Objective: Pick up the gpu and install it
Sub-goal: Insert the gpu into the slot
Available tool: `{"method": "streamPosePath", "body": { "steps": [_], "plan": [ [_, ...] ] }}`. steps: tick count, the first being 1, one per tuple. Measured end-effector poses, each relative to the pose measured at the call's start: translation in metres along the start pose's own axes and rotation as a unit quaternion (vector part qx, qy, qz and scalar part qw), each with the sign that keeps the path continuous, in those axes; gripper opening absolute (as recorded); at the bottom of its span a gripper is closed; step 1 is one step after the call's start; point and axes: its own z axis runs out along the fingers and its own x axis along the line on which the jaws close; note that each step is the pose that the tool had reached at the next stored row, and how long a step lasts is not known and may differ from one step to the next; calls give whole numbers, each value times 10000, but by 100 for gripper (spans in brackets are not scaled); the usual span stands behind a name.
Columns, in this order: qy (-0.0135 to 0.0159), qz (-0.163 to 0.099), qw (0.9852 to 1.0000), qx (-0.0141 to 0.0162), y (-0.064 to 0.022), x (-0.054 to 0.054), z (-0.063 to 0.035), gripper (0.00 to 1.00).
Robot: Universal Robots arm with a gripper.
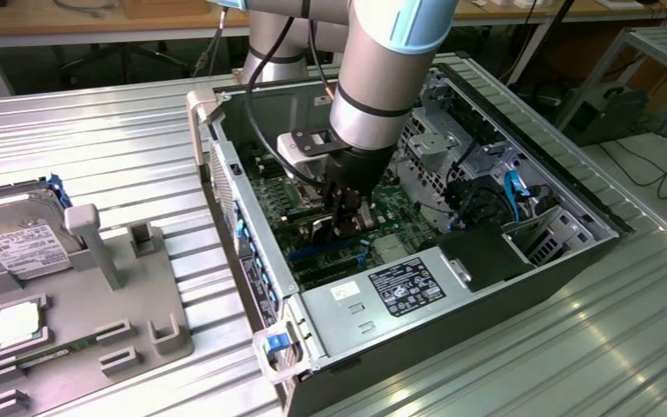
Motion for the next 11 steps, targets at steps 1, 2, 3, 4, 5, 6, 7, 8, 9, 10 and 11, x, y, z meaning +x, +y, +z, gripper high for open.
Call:
{"method": "streamPosePath", "body": {
  "steps": [1, 2, 3, 4, 5, 6, 7, 8, 9, 10, 11],
  "plan": [
    [1, 1, 10000, 0, 1, -11, 1, 28],
    [1, 0, 10000, 0, 1, -16, 2, 28],
    [1, 0, 10000, 0, 1, -16, 3, 28],
    [2, 0, 10000, -1, 4, -17, 3, 28],
    [2, 0, 10000, -1, 8, -17, 4, 28],
    [2, 1, 10000, -1, 13, -17, 5, 28],
    [1, 1, 10000, -1, 19, -17, 6, 28],
    [1, 0, 10000, -1, 30, -17, 9, 28],
    [2, 0, 10000, -1, 36, -17, 11, 28],
    [2, 0, 10000, -1, 36, -17, 12, 28],
    [2, 0, 10000, -1, 37, -17, 15, 28]
  ]
}}
